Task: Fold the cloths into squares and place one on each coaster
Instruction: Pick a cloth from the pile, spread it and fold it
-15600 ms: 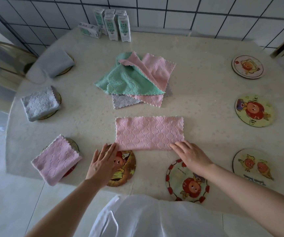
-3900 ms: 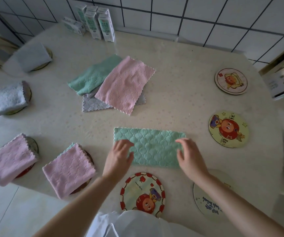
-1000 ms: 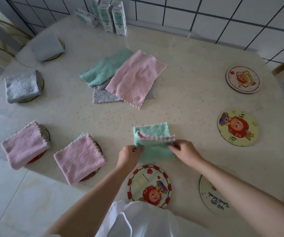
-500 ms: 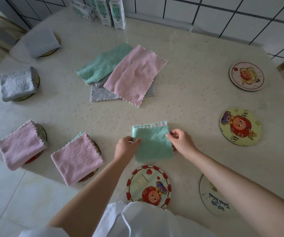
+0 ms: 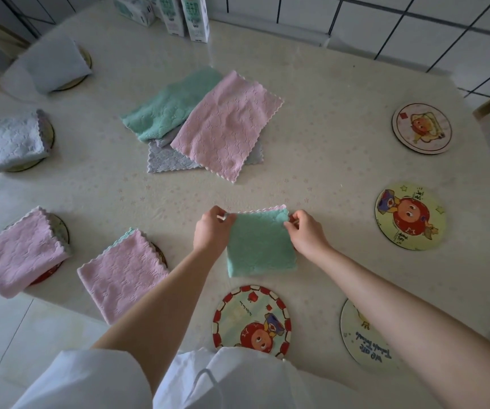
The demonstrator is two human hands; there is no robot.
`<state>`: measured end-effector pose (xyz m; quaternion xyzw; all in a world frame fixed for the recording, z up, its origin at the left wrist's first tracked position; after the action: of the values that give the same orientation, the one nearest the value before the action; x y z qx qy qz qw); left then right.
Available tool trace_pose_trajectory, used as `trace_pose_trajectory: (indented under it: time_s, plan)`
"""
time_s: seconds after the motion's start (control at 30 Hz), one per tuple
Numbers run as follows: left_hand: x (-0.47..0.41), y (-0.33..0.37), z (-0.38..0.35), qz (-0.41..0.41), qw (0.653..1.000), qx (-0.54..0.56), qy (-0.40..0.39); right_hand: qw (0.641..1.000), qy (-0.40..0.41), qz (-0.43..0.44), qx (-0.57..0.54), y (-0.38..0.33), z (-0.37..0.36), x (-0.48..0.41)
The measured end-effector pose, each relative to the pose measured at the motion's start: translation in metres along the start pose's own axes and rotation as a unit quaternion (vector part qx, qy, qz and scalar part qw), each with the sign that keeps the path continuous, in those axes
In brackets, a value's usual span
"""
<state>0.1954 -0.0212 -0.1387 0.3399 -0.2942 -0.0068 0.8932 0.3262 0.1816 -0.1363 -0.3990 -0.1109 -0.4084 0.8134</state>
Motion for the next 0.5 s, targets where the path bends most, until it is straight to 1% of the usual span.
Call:
trace_pose_trajectory:
  time_s: [0.17,0.27,0.3,0.33,0.4,0.43,0.5]
  plan:
    - [-0.002,0.000,0.002,-0.009,0.998,-0.055,0.019,0.999,-0.009,-0.021,0.022,0.003,-0.005,-0.005]
    - [0.000,0.005,0.015,-0.064,0.986,-0.135,0.067,0.999,-0.009,-0.041,0.022,0.006,-0.003,-0.003]
    - [0.003,0.008,0.021,-0.097,0.979,-0.157,0.089,0.999,-0.006,-0.050,0.018,0.008,-0.001,-0.001]
    - [0.008,0.014,0.025,-0.148,0.967,-0.175,0.109,0.998,-0.004,-0.055,0.019,0.009,0.000,0.002]
    - [0.029,0.031,0.020,-0.291,0.924,-0.213,0.127,0.998,0.006,-0.044,0.044,0.009,0.002,0.012]
    - [0.043,0.038,0.012,-0.356,0.898,-0.229,0.118,0.997,0.017,-0.033,0.065,0.007,0.003,0.018]
    - [0.067,0.037,-0.017,-0.440,0.858,-0.258,0.055,0.993,0.042,-0.010,0.109,0.003,0.002,0.031]
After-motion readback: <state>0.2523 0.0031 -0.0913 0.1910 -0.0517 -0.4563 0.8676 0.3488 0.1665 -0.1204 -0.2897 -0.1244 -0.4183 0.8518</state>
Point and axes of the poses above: each hand's wrist, its own x-axis away from the middle knuckle, its own z-axis out of the back of the hand, y = z × x, the point moved 10 cm from there along -x, towards the middle knuckle
